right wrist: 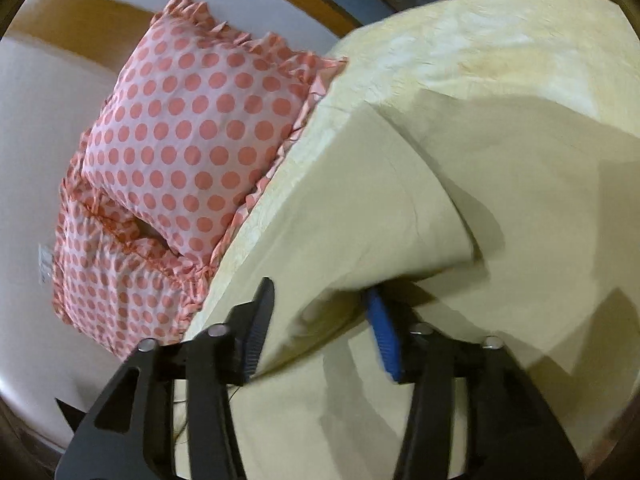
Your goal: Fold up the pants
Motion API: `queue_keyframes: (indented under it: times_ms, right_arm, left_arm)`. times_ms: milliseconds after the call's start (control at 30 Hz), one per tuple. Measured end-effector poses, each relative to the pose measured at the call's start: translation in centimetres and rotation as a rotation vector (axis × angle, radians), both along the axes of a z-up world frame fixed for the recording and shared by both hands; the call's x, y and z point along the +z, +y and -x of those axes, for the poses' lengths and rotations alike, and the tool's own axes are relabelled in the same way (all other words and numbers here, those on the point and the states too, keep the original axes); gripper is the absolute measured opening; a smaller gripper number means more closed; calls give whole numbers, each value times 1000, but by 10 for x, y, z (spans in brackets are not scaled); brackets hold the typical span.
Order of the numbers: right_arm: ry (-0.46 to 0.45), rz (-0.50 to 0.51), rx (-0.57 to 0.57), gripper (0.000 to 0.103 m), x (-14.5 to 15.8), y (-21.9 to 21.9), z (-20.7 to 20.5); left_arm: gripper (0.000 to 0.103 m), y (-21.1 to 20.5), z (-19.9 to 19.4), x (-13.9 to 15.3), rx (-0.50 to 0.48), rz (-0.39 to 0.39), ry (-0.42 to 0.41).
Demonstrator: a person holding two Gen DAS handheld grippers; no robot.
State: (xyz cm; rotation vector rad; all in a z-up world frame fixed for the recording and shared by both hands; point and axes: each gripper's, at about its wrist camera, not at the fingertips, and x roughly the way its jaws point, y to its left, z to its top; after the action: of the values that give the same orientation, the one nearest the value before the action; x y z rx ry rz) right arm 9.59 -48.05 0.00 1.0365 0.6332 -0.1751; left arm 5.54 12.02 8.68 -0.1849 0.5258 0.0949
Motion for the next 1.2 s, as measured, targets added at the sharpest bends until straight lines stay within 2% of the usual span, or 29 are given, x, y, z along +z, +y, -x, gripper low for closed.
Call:
queue_keyframes:
  times_ms: [33, 100, 200, 300, 400, 433, 500, 567, 700, 733, 767, 800, 833, 867, 967, 1067, 1133, 1200]
  right_arm:
    - [0, -1, 24, 3, -3, -2, -6]
    - [-111, -43, 28, 2, 7, -13, 1]
    - [-239, 3, 6, 2, 37, -23, 26]
    - [-266, 52, -3, 2, 49, -25, 44]
    - [-260, 49, 5, 2, 46, -25, 46]
    - [-258, 48, 6, 2, 45, -26, 45]
    - [-247, 57, 11, 2, 43, -26, 44]
    - [-239, 70, 17, 2, 43, -26, 41]
    - [-224, 78, 34, 2, 40, -27, 37]
    - [-222, 81, 37, 2, 39, -28, 36]
    - [-223, 84, 41, 2, 39, -28, 35]
    - [-226, 86, 46, 2, 40, -29, 34]
    - [-237, 82, 51, 2, 42, -32, 33]
    - [-244, 78, 49, 2, 44, -33, 33]
    - [-266, 98, 28, 2, 52, -40, 40]
    - [-254, 130, -1, 2, 52, -48, 54]
    - [-221, 128, -19, 2, 42, -53, 63]
    - [-178, 103, -38, 2, 26, -58, 70]
  left_arm:
    - [101, 3, -7, 3, -35, 15, -1]
    - [101, 9, -21, 7, -51, 41, 13]
    - [101, 25, -49, 13, -28, 111, 52]
    - [101, 45, -97, 10, -19, 228, 115]
    - [99, 58, -146, 1, 5, 292, 204]
    - [95, 62, -166, -3, 19, 327, 229]
    - [94, 69, -191, -8, 52, 381, 244]
    - [94, 70, -215, -13, 95, 386, 268]
    - [92, 62, -253, -25, 156, 312, 376]
    - [75, 61, -261, -30, 169, 299, 408]
    - [40, 62, -264, -32, 153, 305, 423]
    - [20, 62, -265, -34, 129, 315, 436]
    - [7, 63, -259, -35, 112, 334, 449]
    - [6, 66, -248, -31, 112, 341, 432]
    - [4, 66, -190, -7, 54, 319, 328]
    - [4, 66, -101, 11, 2, 308, 230]
    - [7, 63, -39, 5, 5, 287, 201]
    - [7, 60, 0, -11, 27, 280, 219]
